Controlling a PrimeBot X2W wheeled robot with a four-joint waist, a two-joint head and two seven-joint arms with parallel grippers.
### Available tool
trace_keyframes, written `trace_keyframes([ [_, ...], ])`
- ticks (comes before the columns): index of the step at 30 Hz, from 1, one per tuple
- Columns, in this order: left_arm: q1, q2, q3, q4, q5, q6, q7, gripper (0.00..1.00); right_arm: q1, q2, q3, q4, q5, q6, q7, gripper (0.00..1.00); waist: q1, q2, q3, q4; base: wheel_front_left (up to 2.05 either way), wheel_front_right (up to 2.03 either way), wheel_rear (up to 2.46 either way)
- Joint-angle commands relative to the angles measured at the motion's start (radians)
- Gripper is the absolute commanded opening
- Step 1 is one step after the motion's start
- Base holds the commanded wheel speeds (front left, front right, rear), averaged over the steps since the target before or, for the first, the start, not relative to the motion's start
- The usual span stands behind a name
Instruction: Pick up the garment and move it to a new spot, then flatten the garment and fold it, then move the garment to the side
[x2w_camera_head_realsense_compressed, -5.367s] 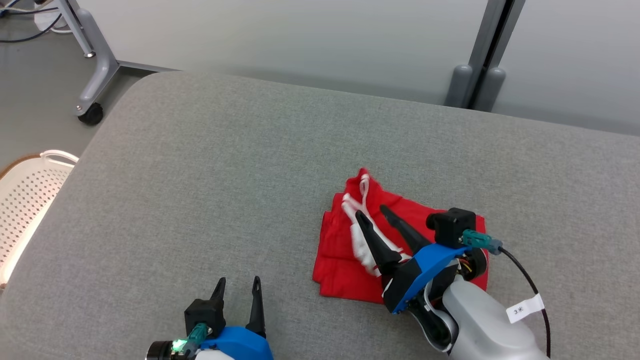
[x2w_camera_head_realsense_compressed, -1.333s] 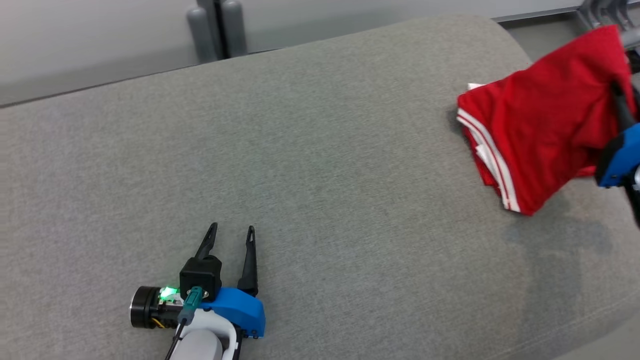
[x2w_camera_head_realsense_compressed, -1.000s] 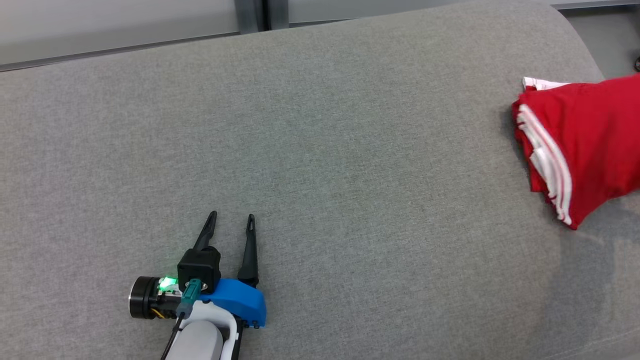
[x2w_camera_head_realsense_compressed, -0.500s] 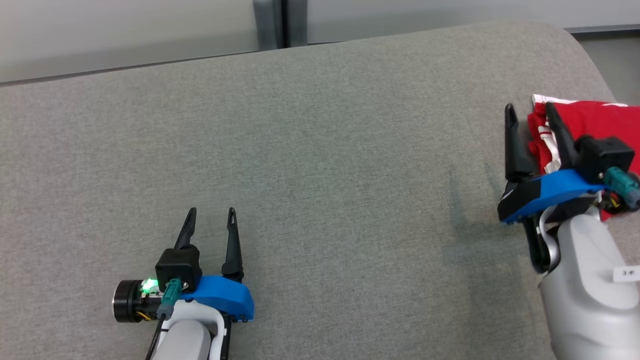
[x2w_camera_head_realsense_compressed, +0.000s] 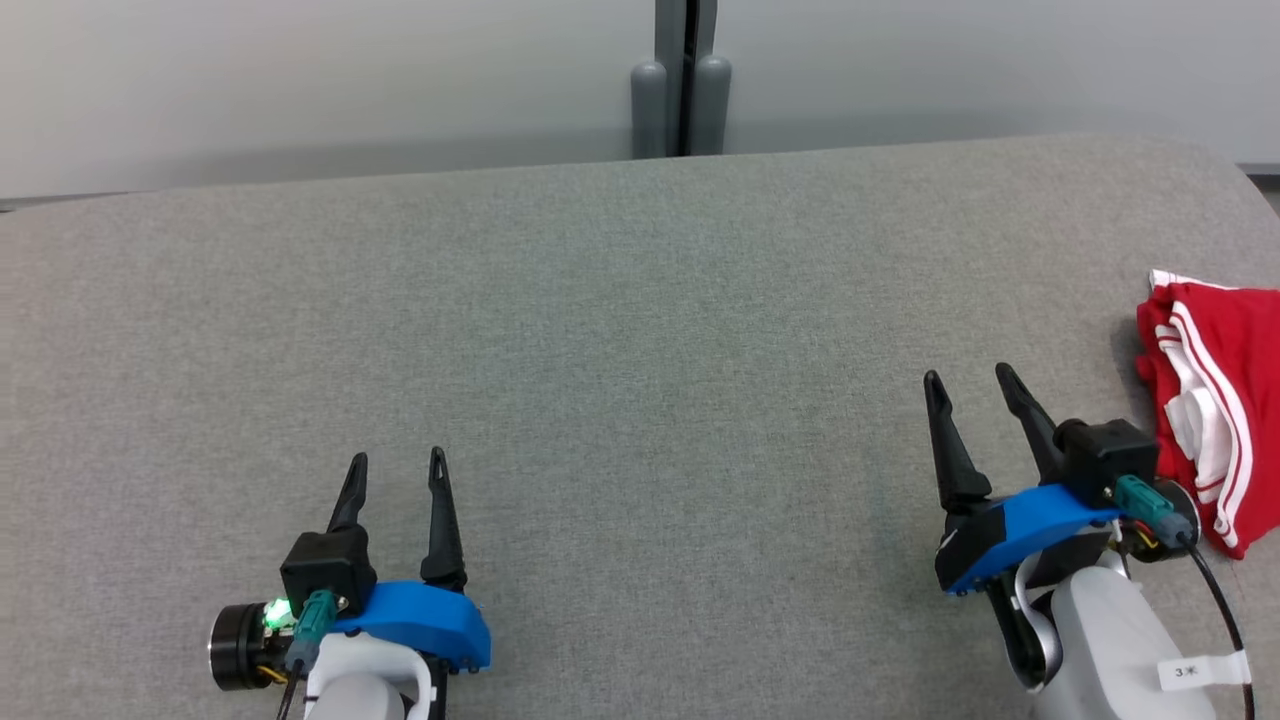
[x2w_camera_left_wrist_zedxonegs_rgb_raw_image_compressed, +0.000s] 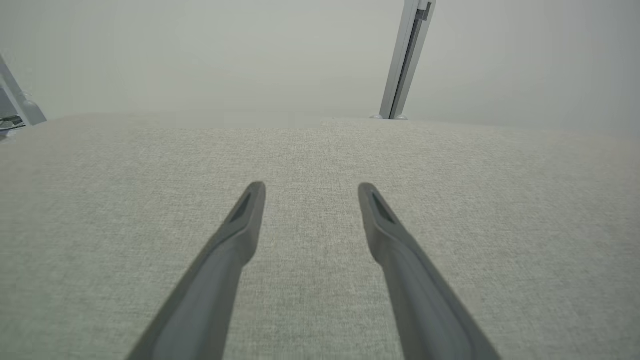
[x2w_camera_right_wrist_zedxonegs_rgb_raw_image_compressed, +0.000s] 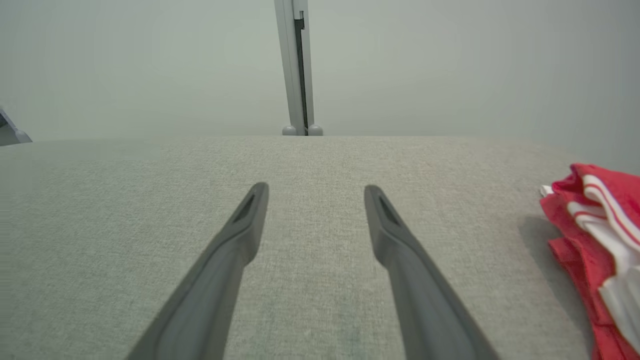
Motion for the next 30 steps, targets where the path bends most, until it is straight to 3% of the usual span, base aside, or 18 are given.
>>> trace_keyframes([
  [1,0.010,0.000,0.007,-0.007,-0.008,-0.002,-0.003,1.00,0.025,0.001,0.001,-0.006,-0.003,0.000,-0.003,1.00,0.0001,0.0000,-0.011,0.006,0.00,0.00,0.00],
  [12,0.099,0.000,0.035,-0.014,-0.032,-0.019,-0.003,1.00,0.110,0.002,0.027,0.002,0.041,0.000,-0.003,1.00,0.0001,0.0000,-0.121,0.029,0.00,0.00,0.00],
  [21,0.140,0.000,0.056,-0.039,-0.043,-0.036,-0.003,1.00,0.137,0.002,0.030,0.000,0.056,0.000,-0.003,1.00,0.0001,0.0000,-0.151,0.035,0.00,0.00,0.00],
  [22,0.132,0.000,0.056,-0.034,-0.046,-0.035,0.001,0.00,0.123,0.003,0.030,0.003,0.054,0.000,0.001,0.00,0.0001,-0.0001,-0.152,0.034,0.00,0.00,0.00],
  [26,0.148,0.000,0.055,-0.008,-0.048,-0.033,0.006,0.00,0.140,0.005,0.031,0.031,0.054,0.000,0.005,0.00,0.0001,-0.0001,-0.152,0.034,0.00,0.00,0.00],
  [30,0.144,0.000,0.072,-0.010,-0.117,-0.044,0.028,0.00,0.139,0.005,0.012,0.026,0.124,0.000,0.035,0.00,0.0001,-0.0001,-0.153,0.034,0.00,0.00,0.00],
])
